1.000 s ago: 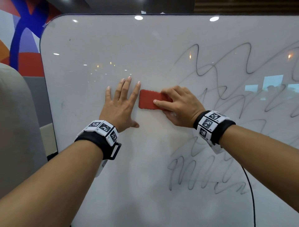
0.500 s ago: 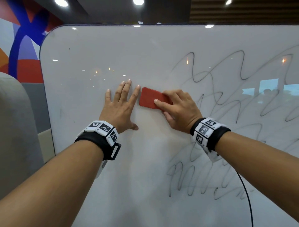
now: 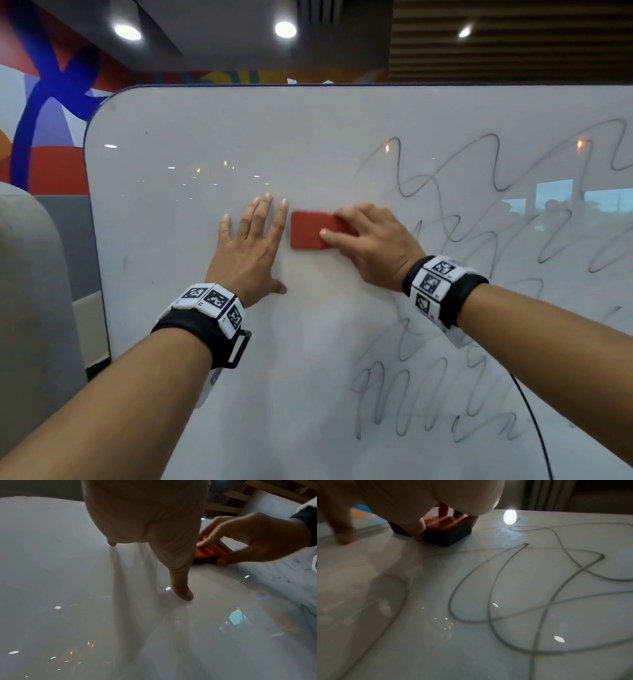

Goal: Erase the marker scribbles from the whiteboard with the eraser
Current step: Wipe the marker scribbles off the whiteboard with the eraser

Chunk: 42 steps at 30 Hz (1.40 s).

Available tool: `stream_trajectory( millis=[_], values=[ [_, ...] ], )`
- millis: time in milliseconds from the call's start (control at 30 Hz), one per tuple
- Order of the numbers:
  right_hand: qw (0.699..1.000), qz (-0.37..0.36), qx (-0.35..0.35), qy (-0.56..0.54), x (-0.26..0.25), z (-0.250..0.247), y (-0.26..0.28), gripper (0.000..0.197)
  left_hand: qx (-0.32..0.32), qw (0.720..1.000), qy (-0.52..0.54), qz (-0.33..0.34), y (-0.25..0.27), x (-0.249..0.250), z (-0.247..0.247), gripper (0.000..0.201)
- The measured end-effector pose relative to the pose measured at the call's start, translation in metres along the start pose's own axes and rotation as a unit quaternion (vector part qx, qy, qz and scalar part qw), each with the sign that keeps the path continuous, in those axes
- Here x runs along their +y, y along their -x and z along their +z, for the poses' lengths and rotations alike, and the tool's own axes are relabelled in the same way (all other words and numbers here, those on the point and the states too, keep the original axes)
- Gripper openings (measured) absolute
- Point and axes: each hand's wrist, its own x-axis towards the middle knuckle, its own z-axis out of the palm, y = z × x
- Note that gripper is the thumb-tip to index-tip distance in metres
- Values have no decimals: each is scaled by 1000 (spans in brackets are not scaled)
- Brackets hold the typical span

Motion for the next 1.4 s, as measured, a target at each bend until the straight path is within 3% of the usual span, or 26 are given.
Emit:
stream_trajectory(
  millis=[167, 333, 467, 633, 767, 900, 1133, 1267, 1300, 1400],
  values=[
    [995, -79, -55, -7, 7, -5, 2, 39, 23, 1000, 13, 11, 0, -1, 3, 145],
    [1000, 22, -3, 5, 20, -10, -13, 39, 102, 993, 38, 33, -7, 8, 3, 130],
    [999, 12, -26, -15, 13, -8, -7, 38, 198, 974, 35, 105, -23, 26, 1, 101],
    [996, 54, -56, -35, 25, -24, -5, 70, 241, 960, 30, 136, -38, 36, -3, 77],
    [995, 94, -35, 23, 62, -51, 7, 75, 234, 970, 19, 64, -39, 36, -9, 74],
    [981, 122, -111, 100, 89, -60, 19, 92, 223, 974, 11, 26, -48, 41, -18, 74],
    [977, 144, -116, 108, 87, -52, 25, 96, 257, 965, 57, 5, -61, 58, -17, 73],
    [976, 146, -113, 111, 87, -51, 25, 95, 251, 961, 99, -58, -72, 73, -29, 72],
    [976, 147, -112, 112, 87, -51, 25, 95, 256, 961, 94, -41, -74, 78, -30, 73],
    [976, 148, -111, 113, 87, -50, 26, 95, 260, 961, 15, 97, -79, 83, -25, 76]
  ],
)
